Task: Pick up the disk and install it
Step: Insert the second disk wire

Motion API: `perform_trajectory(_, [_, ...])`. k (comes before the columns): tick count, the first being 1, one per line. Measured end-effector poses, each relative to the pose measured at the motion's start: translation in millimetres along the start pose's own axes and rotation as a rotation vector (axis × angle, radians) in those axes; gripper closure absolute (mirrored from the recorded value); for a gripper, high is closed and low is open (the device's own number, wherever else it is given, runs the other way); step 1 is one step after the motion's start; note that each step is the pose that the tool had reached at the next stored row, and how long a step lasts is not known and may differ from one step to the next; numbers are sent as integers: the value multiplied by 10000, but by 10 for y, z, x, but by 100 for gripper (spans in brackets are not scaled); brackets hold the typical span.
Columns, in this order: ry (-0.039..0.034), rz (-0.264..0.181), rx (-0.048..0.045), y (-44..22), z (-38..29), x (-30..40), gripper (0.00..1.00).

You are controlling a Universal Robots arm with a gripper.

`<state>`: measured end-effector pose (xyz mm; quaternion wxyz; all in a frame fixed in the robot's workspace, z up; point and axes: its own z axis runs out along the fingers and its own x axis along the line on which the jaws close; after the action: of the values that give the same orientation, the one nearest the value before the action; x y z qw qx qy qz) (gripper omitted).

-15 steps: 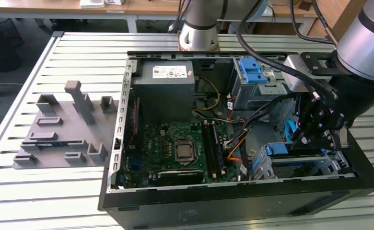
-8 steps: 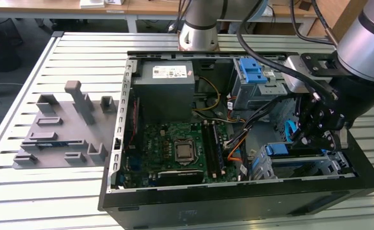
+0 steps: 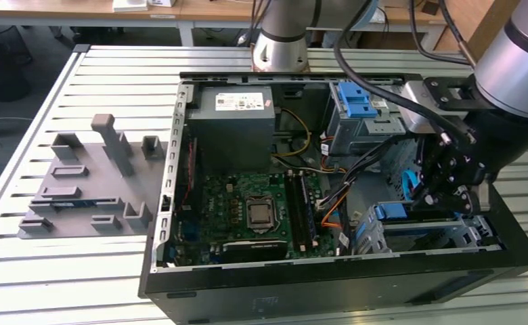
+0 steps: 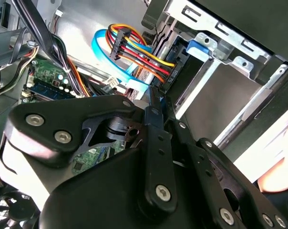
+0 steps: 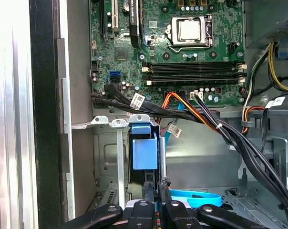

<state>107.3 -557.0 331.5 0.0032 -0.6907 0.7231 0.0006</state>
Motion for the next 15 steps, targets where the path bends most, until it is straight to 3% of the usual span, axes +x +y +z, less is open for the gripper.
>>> perform_trajectory(15, [-24, 0, -1, -1, 32, 3, 83])
